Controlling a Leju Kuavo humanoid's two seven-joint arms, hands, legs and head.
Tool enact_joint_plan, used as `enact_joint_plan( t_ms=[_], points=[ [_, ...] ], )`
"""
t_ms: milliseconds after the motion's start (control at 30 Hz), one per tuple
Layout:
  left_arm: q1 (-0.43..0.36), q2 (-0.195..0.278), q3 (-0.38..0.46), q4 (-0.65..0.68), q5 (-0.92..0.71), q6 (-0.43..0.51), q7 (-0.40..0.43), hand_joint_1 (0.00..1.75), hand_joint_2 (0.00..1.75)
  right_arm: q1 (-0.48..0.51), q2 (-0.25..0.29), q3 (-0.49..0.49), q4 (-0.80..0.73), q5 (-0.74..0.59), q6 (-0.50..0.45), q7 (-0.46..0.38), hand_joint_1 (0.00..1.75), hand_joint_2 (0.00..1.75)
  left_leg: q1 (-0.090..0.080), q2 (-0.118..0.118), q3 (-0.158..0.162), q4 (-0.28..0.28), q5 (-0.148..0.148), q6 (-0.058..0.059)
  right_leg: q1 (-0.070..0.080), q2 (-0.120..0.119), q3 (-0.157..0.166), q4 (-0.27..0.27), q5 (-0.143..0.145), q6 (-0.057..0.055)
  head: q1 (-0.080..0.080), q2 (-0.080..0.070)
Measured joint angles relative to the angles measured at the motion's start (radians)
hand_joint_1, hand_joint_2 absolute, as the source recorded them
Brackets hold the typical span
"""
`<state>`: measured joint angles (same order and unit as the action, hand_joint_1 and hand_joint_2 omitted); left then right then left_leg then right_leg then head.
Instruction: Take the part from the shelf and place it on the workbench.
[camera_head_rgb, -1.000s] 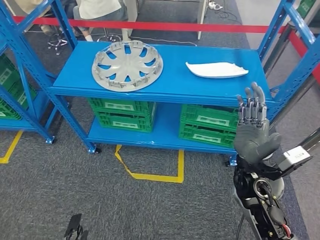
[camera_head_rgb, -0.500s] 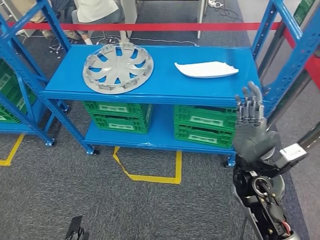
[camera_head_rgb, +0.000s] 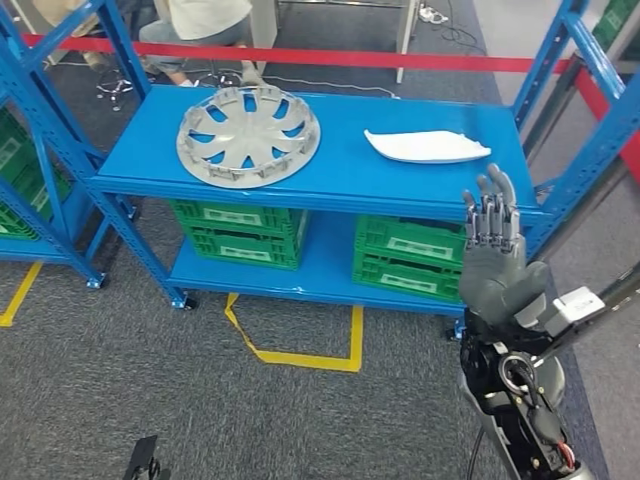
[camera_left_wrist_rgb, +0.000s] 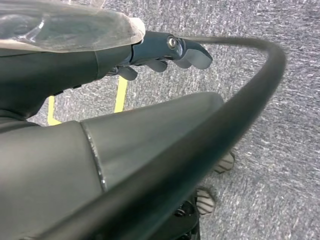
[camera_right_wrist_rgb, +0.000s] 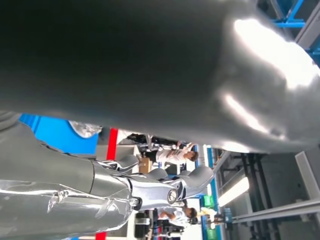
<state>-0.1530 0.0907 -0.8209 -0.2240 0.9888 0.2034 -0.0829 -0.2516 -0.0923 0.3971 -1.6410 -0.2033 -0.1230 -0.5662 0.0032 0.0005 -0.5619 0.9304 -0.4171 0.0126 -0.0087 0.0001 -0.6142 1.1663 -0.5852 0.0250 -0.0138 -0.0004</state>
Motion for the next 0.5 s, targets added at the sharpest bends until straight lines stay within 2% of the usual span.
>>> enact_joint_plan(
  t_ms=[33,67,100,133,167,200,233,267,367,400,433,500],
  points=[
    [0.0,0.0,0.0,0.0,0.0,0.0,0.0,0.0,0.0,0.003,0.0,0.0,0.0,0.0,-0.001,0.0,0.0,0.0,0.0,-0.001,0.001,0.0,-0.001,0.001,-0.001,0.0,-0.031,0.064,-0.022,0.003,0.005,0.0],
    [0.001,-0.001,0.0,0.0,0.0,0.0,0.001,0.0,0.0,0.005,0.0,0.001,0.0,0.0,-0.001,0.0,0.0,0.0,0.0,-0.001,0.002,0.001,-0.002,0.001,-0.002,0.0,-0.049,0.097,-0.024,0.006,0.008,0.0],
    [0.001,-0.001,0.0,0.0,0.0,0.0,0.001,0.0,0.0,0.007,0.0,0.001,0.0,0.0,-0.001,0.0,0.0,0.0,0.0,-0.003,0.004,0.001,-0.004,0.001,-0.004,0.0,-0.048,0.09,-0.006,0.008,0.012,0.0],
    [0.001,-0.002,0.0,0.0,0.0,0.0,0.001,0.0,0.0,0.007,0.0,0.001,0.0,0.0,-0.002,0.0,0.0,0.0,0.0,-0.005,0.007,0.002,-0.006,-0.001,-0.005,0.0,-0.028,0.042,0.029,0.008,0.017,0.0],
    [0.001,-0.003,0.0,0.0,0.0,0.0,0.001,0.0,0.0,0.007,0.0,0.001,0.0,0.0,-0.002,0.0,0.0,0.0,0.001,-0.006,0.01,0.004,-0.009,-0.004,-0.006,0.0,0.004,-0.033,0.071,0.007,0.023,0.0],
    [0.001,-0.003,0.0,0.0,0.0,0.0,0.001,0.0,0.0,0.006,0.0,0.0,0.0,0.0,-0.002,0.0,0.0,0.0,-0.001,-0.008,0.012,0.007,-0.012,-0.008,-0.006,0.0,0.036,-0.103,0.1,0.005,0.028,0.0],
    [0.0,-0.004,0.0,0.0,-0.001,0.0,0.001,0.0,0.0,0.006,0.0,0.0,0.0,0.0,-0.002,0.0,0.0,0.0,-0.002,-0.008,0.011,0.011,-0.015,-0.012,-0.005,0.001,0.062,-0.156,0.116,0.001,0.031,0.0],
    [0.0,-0.004,0.0,0.0,-0.001,0.0,0.001,0.0,0.0,0.006,0.0,0.001,0.0,0.0,-0.002,0.0,0.0,0.0,-0.004,-0.009,0.008,0.014,-0.015,-0.017,-0.004,0.002,0.076,-0.185,0.12,-0.005,0.031,0.0],
    [0.0,-0.003,0.0,0.0,-0.002,0.0,0.0,0.0,0.0,0.007,0.0,0.001,0.0,0.0,-0.003,0.0,0.0,0.0,-0.003,-0.009,0.003,0.019,-0.015,-0.031,-0.002,0.004,0.084,-0.196,0.119,-0.022,0.023,0.0],
    [0.0,-0.003,0.0,0.0,-0.002,0.0,0.0,0.0,0.0,0.006,0.0,0.0,0.0,0.0,-0.003,0.0,0.0,0.0,-0.003,-0.008,-0.004,0.034,-0.026,-0.036,-0.004,0.003,0.087,-0.201,0.122,-0.028,0.021,0.0],
    [0.0,-0.003,0.0,0.0,-0.002,0.0,0.0,0.0,0.0,0.005,0.0,-0.001,0.0,0.0,-0.003,0.0,0.0,0.0,-0.003,-0.008,-0.02,0.069,-0.048,-0.042,-0.007,0.001,0.089,-0.206,0.125,-0.034,0.018,0.0],
    [-0.001,-0.003,0.0,0.0,-0.001,0.0,0.0,0.0,0.0,0.004,0.0,-0.001,0.0,0.001,-0.002,0.0,0.0,0.0,0.001,-0.007,-0.085,0.2,-0.111,-0.053,-0.008,-0.001,0.089,-0.21,0.128,-0.041,0.005,0.0]
  ],
)
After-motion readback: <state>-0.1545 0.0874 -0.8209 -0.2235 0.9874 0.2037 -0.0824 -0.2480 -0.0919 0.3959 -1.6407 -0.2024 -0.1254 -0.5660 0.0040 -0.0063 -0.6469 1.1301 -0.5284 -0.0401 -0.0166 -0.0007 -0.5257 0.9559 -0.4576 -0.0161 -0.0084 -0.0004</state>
